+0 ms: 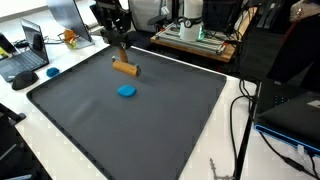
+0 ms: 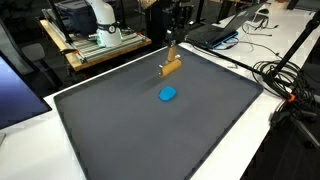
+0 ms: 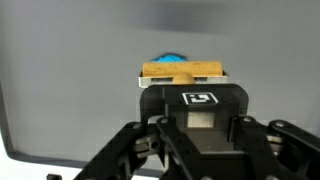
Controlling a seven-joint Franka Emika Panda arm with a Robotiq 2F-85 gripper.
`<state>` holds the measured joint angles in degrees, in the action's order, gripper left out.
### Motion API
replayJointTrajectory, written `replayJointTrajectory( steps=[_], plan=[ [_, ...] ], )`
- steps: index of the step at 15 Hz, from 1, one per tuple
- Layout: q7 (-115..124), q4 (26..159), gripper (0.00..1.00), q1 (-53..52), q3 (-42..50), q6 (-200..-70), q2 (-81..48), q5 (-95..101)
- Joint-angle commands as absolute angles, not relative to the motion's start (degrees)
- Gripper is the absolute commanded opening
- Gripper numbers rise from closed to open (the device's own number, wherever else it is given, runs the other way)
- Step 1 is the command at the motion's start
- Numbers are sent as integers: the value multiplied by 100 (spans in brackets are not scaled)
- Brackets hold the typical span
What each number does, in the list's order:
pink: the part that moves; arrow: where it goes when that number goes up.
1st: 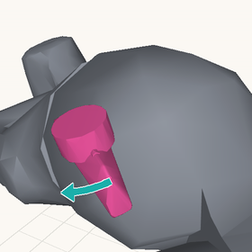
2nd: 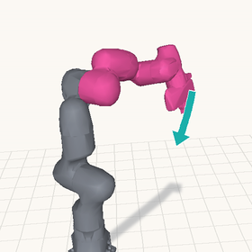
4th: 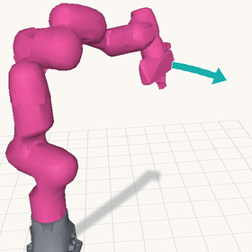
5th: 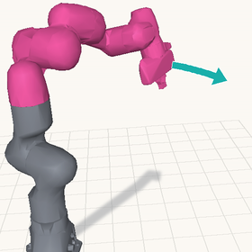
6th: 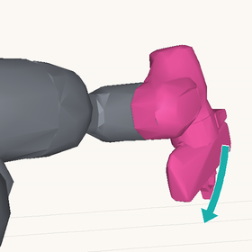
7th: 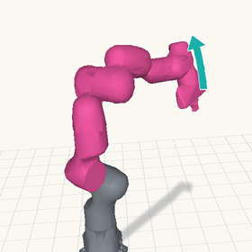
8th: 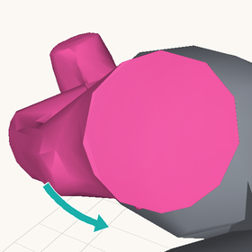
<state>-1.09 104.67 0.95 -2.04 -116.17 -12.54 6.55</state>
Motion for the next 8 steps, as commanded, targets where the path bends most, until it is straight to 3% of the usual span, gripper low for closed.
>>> replayJointTrajectory(
  steps=[1,4,5,8],
  plan=[
    [-205,10426,46,35,-126,-11761,-1292,637],
    [-283,10389,46,40,-114,-11858,-1341,637],
    [-117,10312,21,18,-74,-11935,-1445,759],
    [-82,10223,21,32,-59,-11965,-1699,696]
  ],
)
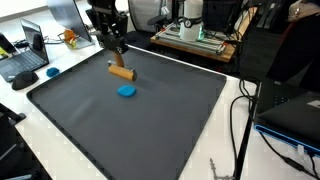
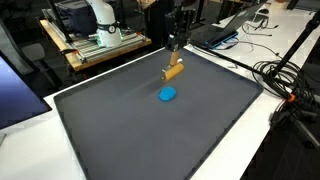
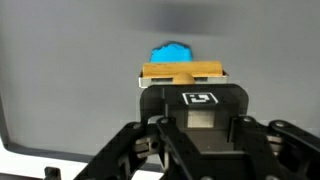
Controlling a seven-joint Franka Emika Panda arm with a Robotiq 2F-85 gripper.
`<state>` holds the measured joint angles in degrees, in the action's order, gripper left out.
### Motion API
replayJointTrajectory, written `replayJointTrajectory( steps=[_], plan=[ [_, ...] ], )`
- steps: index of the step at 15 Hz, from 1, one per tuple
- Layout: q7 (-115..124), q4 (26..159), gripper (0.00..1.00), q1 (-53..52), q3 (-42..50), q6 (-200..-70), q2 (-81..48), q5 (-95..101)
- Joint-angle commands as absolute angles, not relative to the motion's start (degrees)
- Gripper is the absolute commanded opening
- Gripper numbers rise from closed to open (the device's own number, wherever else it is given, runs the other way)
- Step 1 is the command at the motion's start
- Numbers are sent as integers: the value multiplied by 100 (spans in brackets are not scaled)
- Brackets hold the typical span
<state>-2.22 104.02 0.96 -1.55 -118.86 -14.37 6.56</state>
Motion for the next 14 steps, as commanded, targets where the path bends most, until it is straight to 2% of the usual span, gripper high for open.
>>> replayJointTrajectory(
  steps=[1,14],
  plan=[
    [-56,10212,21,32,-48,-11995,-1775,696],
    [21,10101,21,30,38,-12459,-2419,668]
  ],
)
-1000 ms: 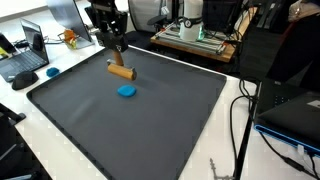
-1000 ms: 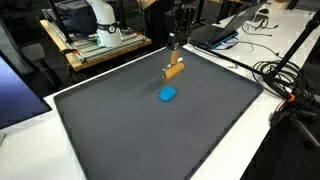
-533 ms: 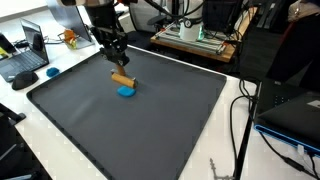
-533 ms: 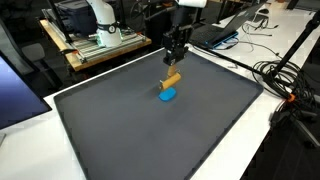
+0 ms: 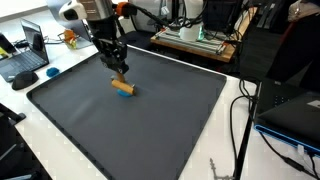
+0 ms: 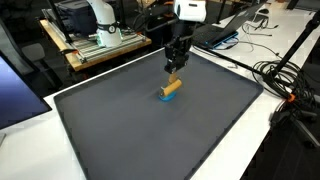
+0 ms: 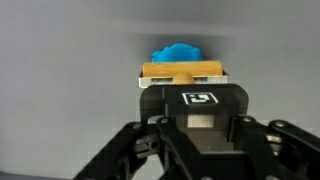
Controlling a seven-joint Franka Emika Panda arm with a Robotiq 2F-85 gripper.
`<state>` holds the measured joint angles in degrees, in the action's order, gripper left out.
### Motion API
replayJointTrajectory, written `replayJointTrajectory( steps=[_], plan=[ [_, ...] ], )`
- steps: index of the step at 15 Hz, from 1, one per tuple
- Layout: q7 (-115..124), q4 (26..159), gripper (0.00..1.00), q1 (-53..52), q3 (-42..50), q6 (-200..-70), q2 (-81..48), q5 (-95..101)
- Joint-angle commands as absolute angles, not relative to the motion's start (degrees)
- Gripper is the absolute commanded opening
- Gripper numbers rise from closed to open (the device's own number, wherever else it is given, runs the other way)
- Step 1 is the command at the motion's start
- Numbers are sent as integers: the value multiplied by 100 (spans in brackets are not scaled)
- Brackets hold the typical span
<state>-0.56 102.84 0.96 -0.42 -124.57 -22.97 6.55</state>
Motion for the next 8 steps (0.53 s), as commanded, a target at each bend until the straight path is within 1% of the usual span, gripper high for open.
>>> replayJointTrajectory(
  steps=[1,8],
  plan=[
    [-2,10088,21,40,36,-12445,-2453,648],
    [-119,9919,21,86,18,-12426,-2737,556]
  ],
)
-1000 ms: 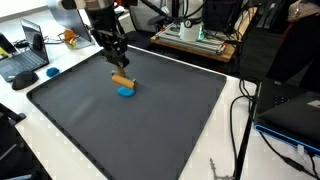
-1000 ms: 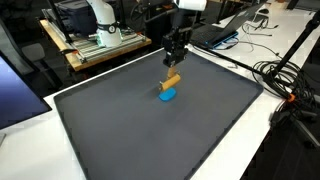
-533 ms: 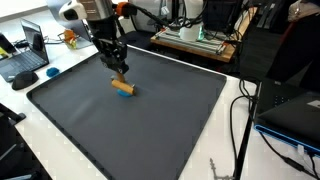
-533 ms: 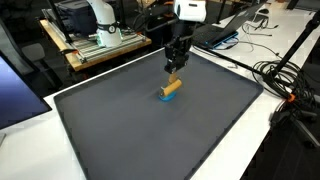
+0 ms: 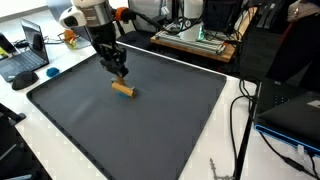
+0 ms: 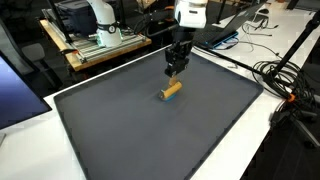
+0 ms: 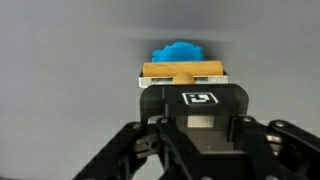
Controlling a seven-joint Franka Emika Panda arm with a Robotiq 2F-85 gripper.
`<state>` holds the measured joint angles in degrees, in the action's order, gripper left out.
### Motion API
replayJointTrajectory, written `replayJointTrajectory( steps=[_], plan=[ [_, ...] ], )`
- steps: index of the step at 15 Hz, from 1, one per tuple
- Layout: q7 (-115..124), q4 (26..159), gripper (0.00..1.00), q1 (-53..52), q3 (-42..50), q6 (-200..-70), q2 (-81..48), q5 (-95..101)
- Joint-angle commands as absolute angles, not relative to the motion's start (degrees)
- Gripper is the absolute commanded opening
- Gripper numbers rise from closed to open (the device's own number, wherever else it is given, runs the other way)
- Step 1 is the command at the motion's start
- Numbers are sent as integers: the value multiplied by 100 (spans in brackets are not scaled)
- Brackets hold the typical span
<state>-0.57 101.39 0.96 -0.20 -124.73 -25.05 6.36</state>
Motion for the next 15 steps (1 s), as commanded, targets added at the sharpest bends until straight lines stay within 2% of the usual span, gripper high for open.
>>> replayJointTrajectory(
  steps=[1,15],
  plan=[
    [-131,9899,21,90,15,-12396,-2768,546],
    [-418,9601,21,199,-11,-11708,-3036,351]
  ],
)
